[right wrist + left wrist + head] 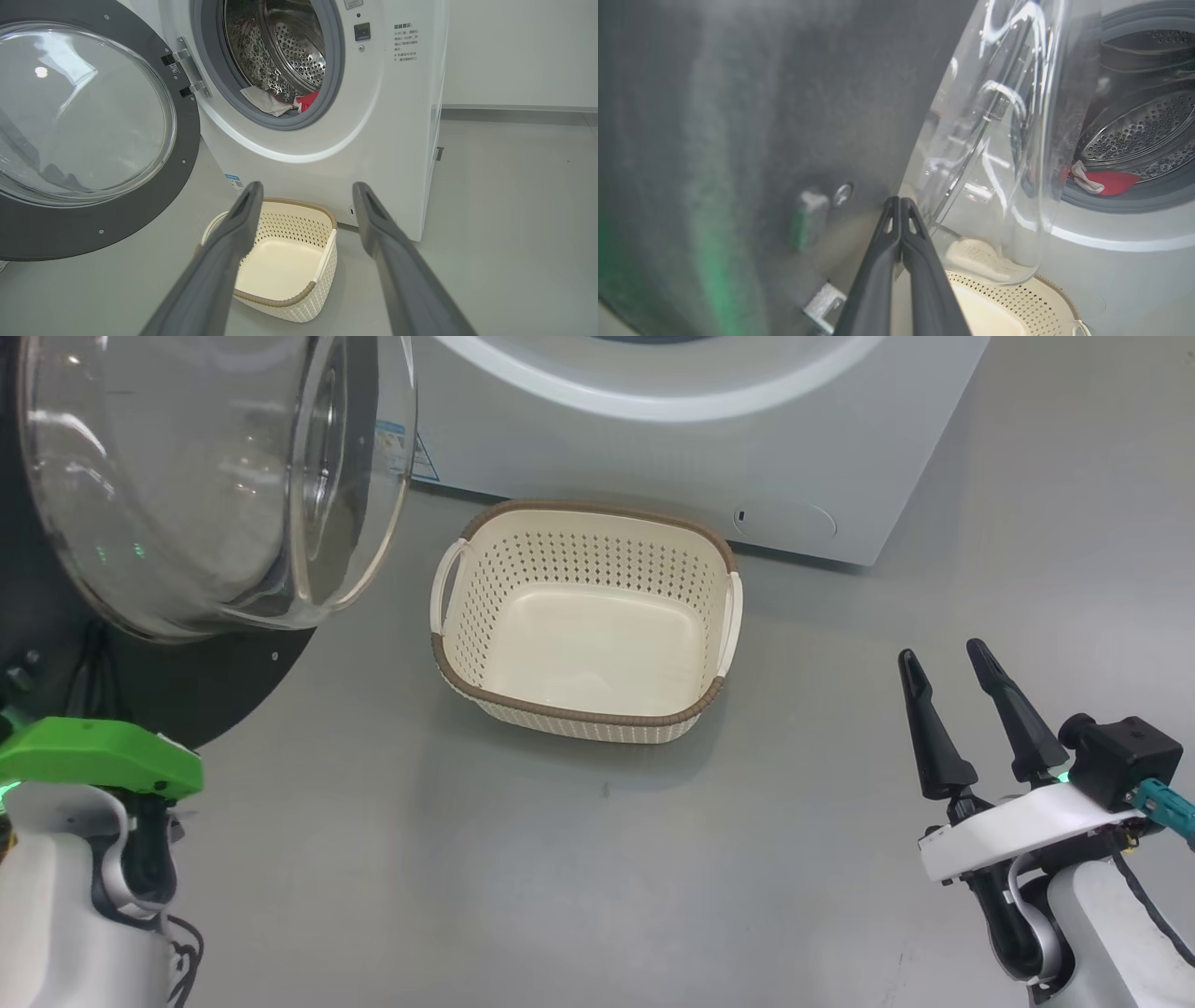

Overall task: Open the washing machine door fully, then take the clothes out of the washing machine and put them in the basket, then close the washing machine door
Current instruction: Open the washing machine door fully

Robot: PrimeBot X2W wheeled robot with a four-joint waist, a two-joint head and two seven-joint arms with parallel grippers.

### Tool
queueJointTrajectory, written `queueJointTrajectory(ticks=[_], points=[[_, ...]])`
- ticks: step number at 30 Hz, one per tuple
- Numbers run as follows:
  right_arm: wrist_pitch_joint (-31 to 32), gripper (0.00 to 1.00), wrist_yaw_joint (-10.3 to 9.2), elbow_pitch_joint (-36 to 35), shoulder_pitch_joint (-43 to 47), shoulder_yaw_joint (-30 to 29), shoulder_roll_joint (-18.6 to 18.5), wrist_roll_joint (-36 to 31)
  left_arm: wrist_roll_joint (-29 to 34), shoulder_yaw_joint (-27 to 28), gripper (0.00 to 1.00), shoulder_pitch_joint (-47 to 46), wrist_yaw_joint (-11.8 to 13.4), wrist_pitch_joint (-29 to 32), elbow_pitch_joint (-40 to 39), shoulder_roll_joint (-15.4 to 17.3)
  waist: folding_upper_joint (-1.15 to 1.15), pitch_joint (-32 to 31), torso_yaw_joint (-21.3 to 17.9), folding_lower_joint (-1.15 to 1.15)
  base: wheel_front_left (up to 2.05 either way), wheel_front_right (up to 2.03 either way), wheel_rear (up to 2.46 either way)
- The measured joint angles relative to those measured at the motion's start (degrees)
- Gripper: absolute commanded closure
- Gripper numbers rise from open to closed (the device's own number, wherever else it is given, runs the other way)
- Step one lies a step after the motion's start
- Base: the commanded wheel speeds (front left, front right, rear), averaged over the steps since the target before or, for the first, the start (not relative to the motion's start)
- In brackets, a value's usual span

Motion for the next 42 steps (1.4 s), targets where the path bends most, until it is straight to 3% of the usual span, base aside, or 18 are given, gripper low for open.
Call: queueJointTrajectory(ticks=[27,35,42], points=[[2.3,0.00,-0.02,-1.9,-1.3,-0.5,-2.9,-1.5,-4.4,12.2,1.00,-4.0,1.0,-1.5,3.1,9.0,0.00,7.9,-0.9,0.00,0.00,0.00,0.00],[2.2,0.00,-0.02,-1.4,-2.1,-0.8,-3.0,-1.5,-4.4,10.7,1.00,-5.0,0.9,-2.4,4.8,8.5,0.00,8.3,-1.1,0.00,0.00,0.00,0.00],[1.2,0.00,0.00,0.2,-2.6,-0.9,-1.7,-1.4,-3.1,7.0,1.00,-4.8,-0.7,-3.2,5.8,5.5,0.00,6.2,-1.3,0.00,0.00,0.00,0.00]])
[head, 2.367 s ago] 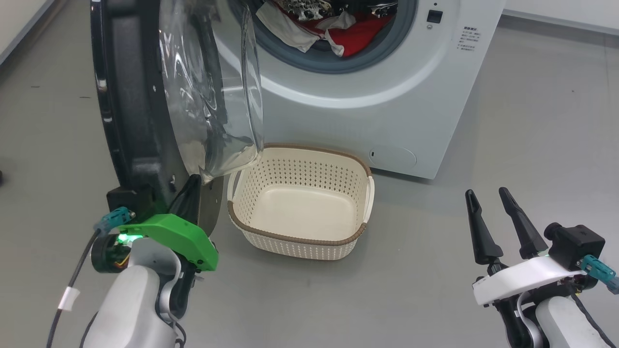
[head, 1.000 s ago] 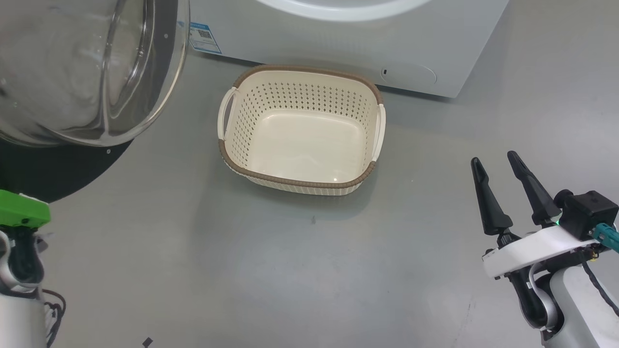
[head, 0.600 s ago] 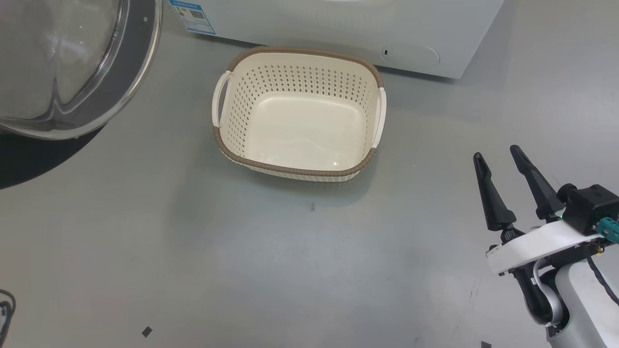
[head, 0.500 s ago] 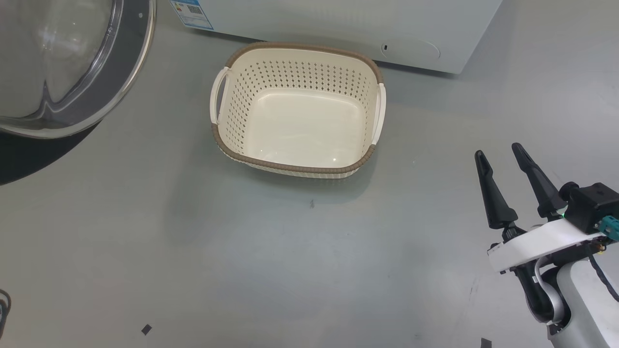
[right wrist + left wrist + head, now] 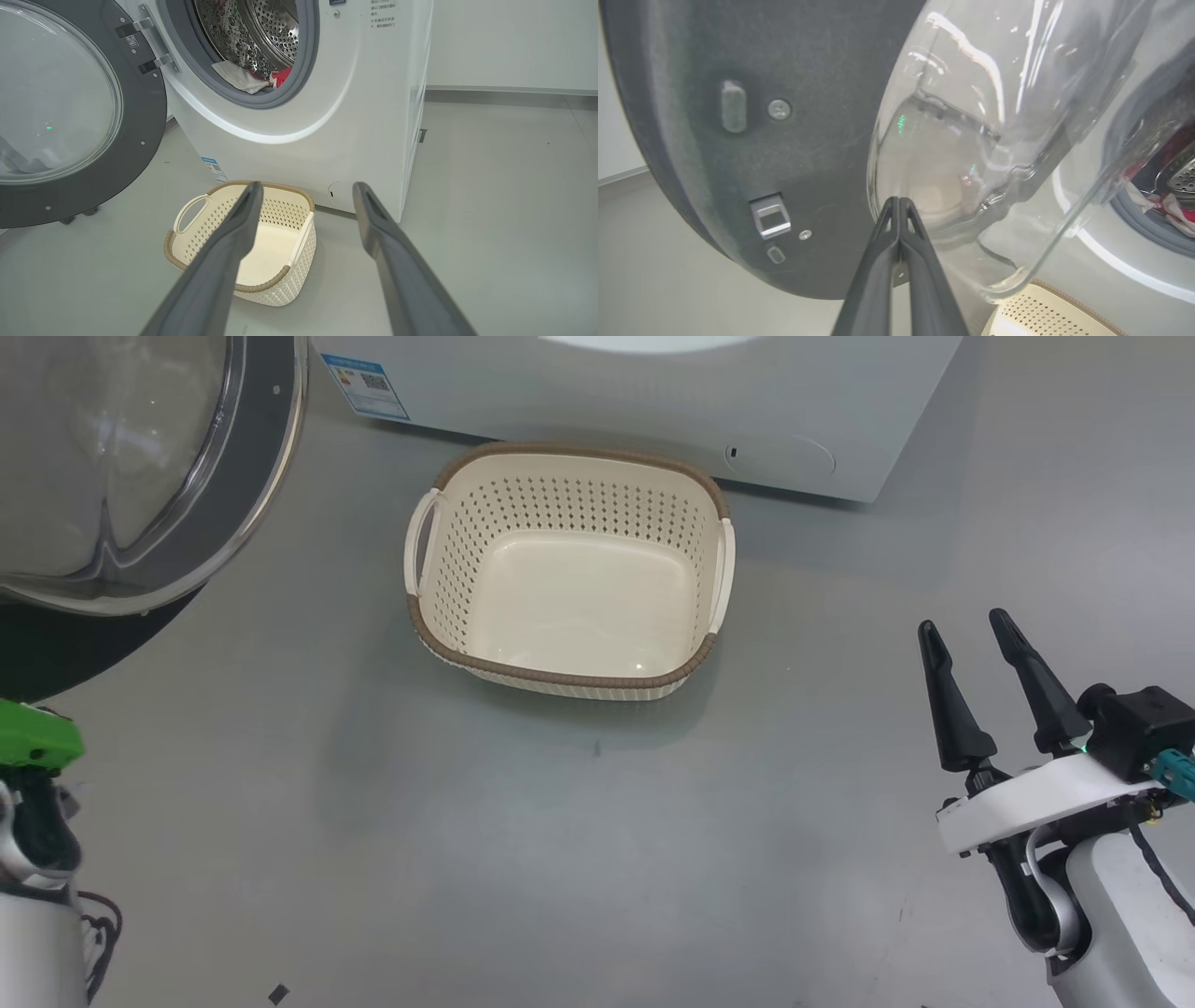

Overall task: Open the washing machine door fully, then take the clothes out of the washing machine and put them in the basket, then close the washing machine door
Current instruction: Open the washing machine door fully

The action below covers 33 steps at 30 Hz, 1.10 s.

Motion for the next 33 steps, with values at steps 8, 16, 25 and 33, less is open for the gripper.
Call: queueJointTrajectory(ticks=[8,16,25,33], points=[[-1.4,0.00,0.09,2.7,0.0,-0.2,1.9,1.0,3.3,-5.6,1.00,2.2,-2.1,-0.9,0.1,-2.1,0.00,-3.9,-0.5,0.00,0.00,0.00,0.00],[-2.0,0.00,0.33,4.9,0.3,0.0,3.6,1.7,5.3,-9.1,1.00,5.8,-3.6,-2.0,-0.5,-3.0,0.00,-8.6,-2.1,0.00,0.00,0.00,0.00],[-2.5,0.00,0.32,6.5,2.9,-1.5,4.5,2.6,7.4,-14.2,1.00,10.9,-6.1,-3.4,-3.1,-6.5,0.00,-14.5,-5.6,0.00,0.00,0.00,0.00],[-3.0,0.00,0.25,6.4,5.2,-2.5,4.9,3.0,8.2,-16.6,1.00,14.1,-7.4,-4.6,-6.2,-7.5,0.00,-18.1,-8.9,0.00,0.00,0.00,0.00]])
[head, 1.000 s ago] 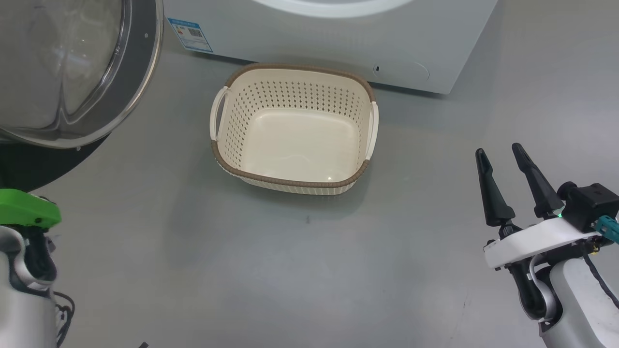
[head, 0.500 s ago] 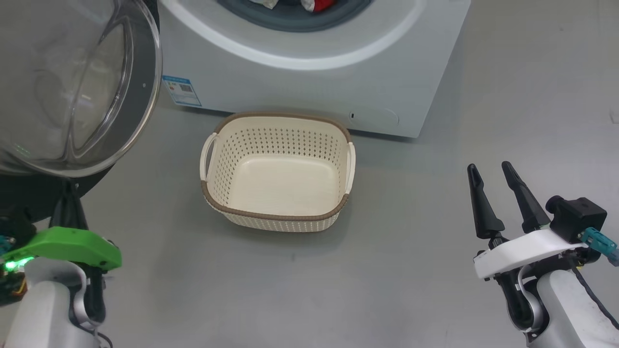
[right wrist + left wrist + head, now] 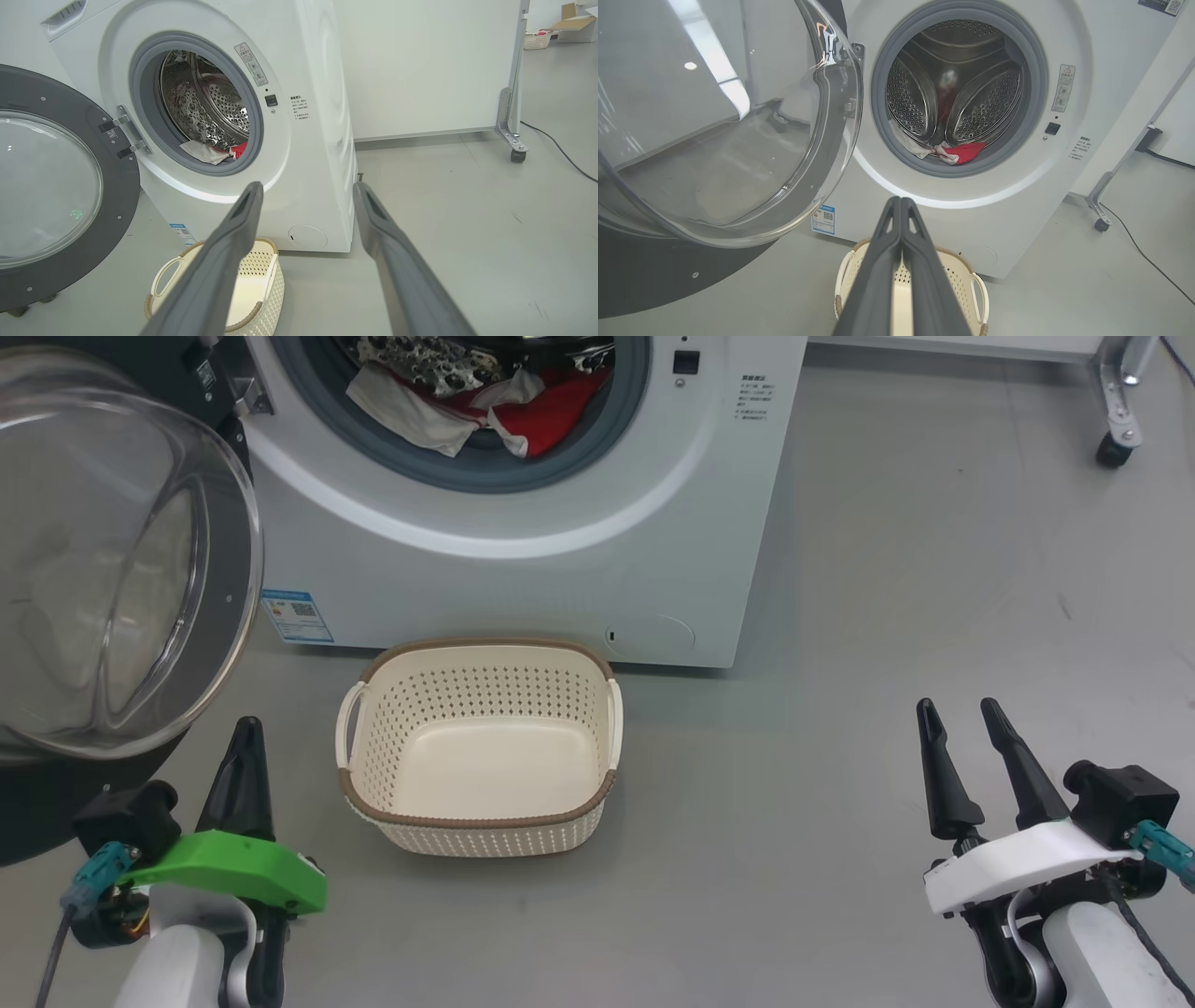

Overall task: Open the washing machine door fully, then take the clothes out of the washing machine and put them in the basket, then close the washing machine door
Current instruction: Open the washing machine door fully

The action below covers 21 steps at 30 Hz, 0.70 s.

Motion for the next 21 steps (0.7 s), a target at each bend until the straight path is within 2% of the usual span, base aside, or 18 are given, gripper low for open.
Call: queueJointTrajectory(ticks=[8,15,18,19,20,21], points=[[0.0,0.00,-0.01,-1.0,1.4,-0.5,-0.1,0.0,0.1,0.0,1.00,2.5,-0.5,-1.4,-3.8,-0.2,0.00,-1.8,-2.9,0.00,0.00,0.00,0.00],[-0.1,0.00,-0.54,-1.9,2.6,-1.5,-0.4,-0.2,0.5,-0.9,1.00,4.8,-0.6,-1.9,-5.7,-1.0,0.00,-2.1,-3.8,0.00,0.00,0.00,0.00],[-0.1,0.00,-0.54,-2.3,2.6,-1.5,-0.4,-0.3,0.9,-1.2,0.36,5.6,-0.6,-1.9,-6.2,-1.0,0.00,-2.0,-4.0,0.00,0.00,0.00,0.00],[-0.1,0.00,-0.54,-2.4,2.6,-1.5,-0.4,-0.4,1.2,-1.2,0.18,5.6,-0.6,-1.9,-6.4,-1.1,0.00,-1.9,-4.0,0.00,0.00,0.00,0.00],[-0.1,0.00,-0.54,-2.5,2.6,-1.5,-0.4,-0.5,1.2,-1.2,0.18,5.6,-0.6,-1.9,-6.7,-1.1,0.00,-1.9,-4.1,0.00,0.00,0.00,0.00],[-0.1,0.00,-0.54,-2.6,2.6,-1.5,-0.4,-0.5,1.3,-1.2,0.00,5.6,-0.6,-2.0,-6.9,-1.1,0.00,-1.8,-4.2,0.00,0.00,0.00,0.00]])
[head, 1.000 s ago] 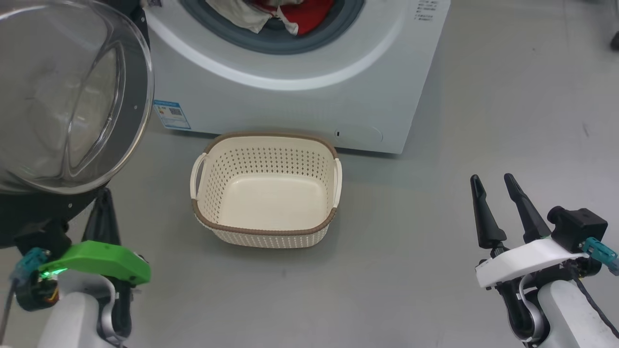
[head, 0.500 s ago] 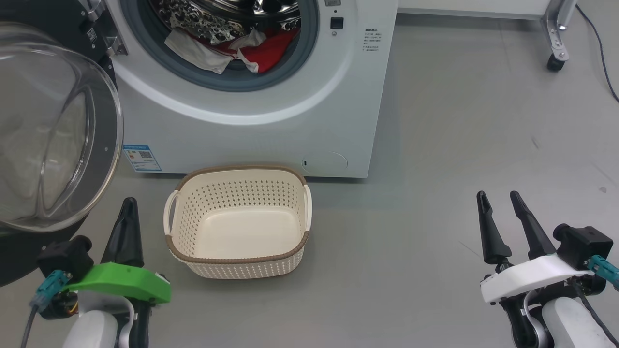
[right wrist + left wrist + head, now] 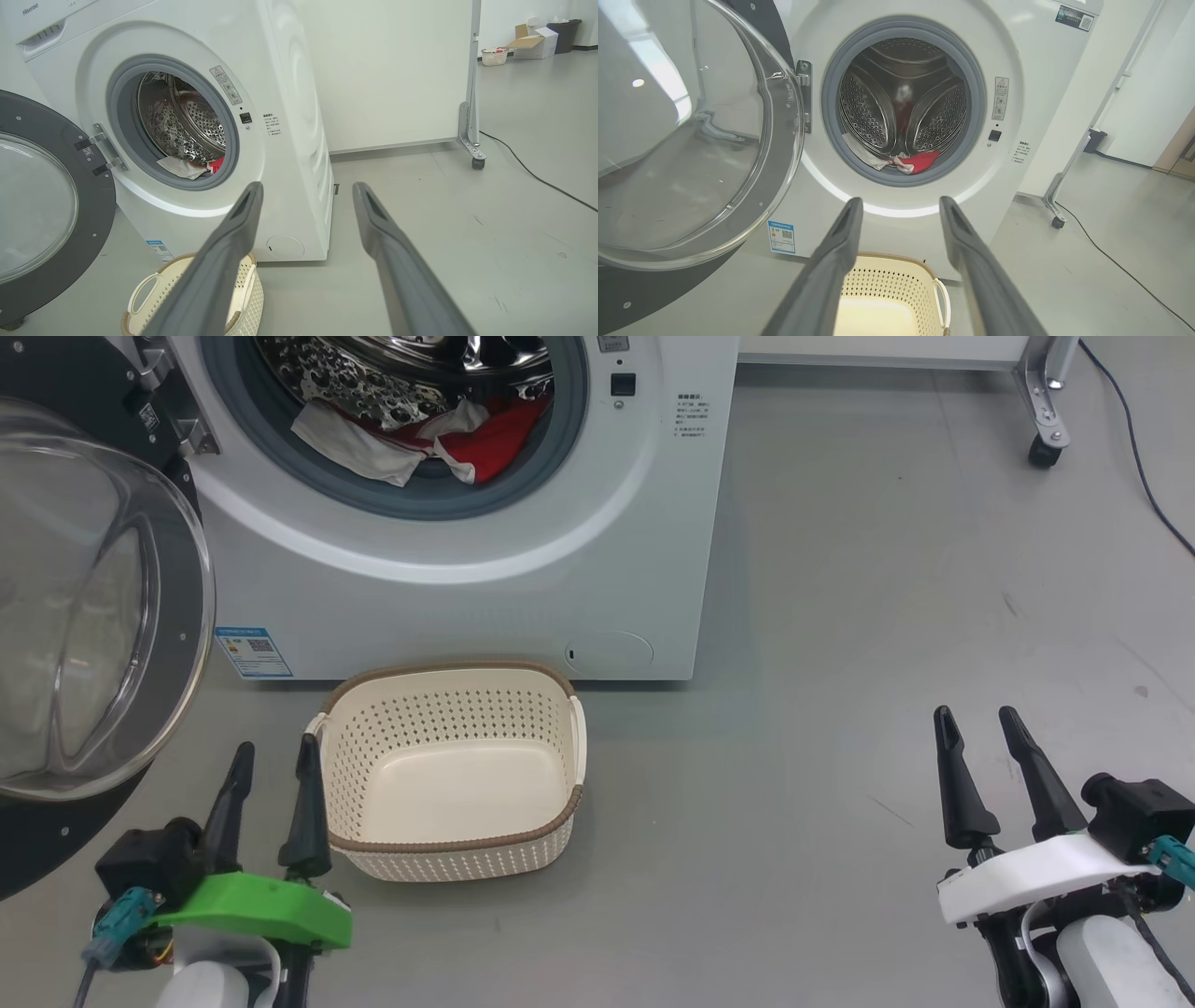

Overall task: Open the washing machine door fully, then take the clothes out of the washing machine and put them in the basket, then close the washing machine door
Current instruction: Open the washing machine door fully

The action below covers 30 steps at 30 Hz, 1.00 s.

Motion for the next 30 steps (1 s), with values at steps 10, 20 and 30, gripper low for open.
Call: queueJointTrajectory(ticks=[10,20,30], points=[[0.0,0.00,-0.10,-0.3,0.3,0.3,-1.0,-2.4,0.8,-0.4,0.00,1.2,0.0,-0.3,-0.9,-0.1,0.00,0.1,-0.3,0.00,0.00,0.00,0.00],[0.0,0.00,-1.08,-0.2,0.9,0.4,-1.5,-4.2,1.5,-0.8,0.00,2.0,-0.2,-0.4,-1.5,-0.1,0.00,-0.4,-0.3,0.00,0.00,0.00,0.00],[0.0,0.00,-1.49,-0.2,1.1,0.4,-1.4,-4.2,2.2,-0.8,0.00,2.9,-0.2,-0.4,-1.7,-0.1,0.00,-0.7,-0.2,0.00,0.00,0.00,0.00]])
